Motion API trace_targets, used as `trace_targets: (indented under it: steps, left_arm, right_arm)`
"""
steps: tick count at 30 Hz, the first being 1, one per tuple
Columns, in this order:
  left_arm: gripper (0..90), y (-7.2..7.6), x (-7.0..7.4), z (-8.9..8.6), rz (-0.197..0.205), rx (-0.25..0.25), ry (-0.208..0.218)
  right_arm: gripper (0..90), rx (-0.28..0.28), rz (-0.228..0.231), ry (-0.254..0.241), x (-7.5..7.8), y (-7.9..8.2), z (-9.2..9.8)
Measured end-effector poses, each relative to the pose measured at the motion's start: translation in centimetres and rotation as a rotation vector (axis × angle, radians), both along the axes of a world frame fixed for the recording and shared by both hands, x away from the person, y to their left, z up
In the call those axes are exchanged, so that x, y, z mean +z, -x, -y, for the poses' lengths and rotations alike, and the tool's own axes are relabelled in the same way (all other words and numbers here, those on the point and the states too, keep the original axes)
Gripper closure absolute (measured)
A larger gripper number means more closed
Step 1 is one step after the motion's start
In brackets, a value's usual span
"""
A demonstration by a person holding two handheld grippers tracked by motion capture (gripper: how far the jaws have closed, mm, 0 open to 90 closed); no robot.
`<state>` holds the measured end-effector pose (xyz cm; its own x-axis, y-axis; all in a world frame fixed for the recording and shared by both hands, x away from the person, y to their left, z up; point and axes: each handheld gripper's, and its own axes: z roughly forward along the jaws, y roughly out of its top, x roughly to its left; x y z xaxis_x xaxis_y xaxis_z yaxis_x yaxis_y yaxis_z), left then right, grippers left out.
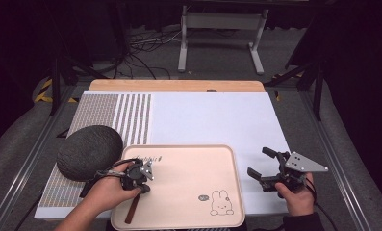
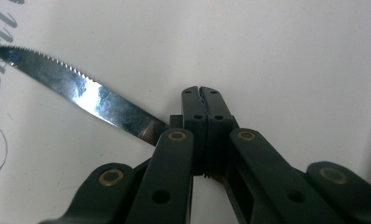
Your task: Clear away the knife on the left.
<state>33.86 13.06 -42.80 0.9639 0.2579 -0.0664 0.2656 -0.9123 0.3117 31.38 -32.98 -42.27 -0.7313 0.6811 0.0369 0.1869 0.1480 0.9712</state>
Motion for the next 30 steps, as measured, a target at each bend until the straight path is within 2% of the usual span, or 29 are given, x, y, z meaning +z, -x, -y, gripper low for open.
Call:
trace_targets:
  steps: [13,25,30]
  left_arm:
    - [90.0,0.0,0.0,-1.0,-0.007,0.025,0.003]
    - [90.0,0.3,0.0,-1.9,-0.011,0.028,-0.004]
    - [90.0,0.2,-0.1,-2.3,-0.014,0.048,0.002]
  right_arm:
    - [4.0,0.003,-0.002,0.001,0.0,0.0,-0.1]
    - [4.0,0.006,-0.001,0.004,-0.1,0.0,-0.2]
    - [4.0,0.007,-0.003,0.005,-0.1,0.0,-0.2]
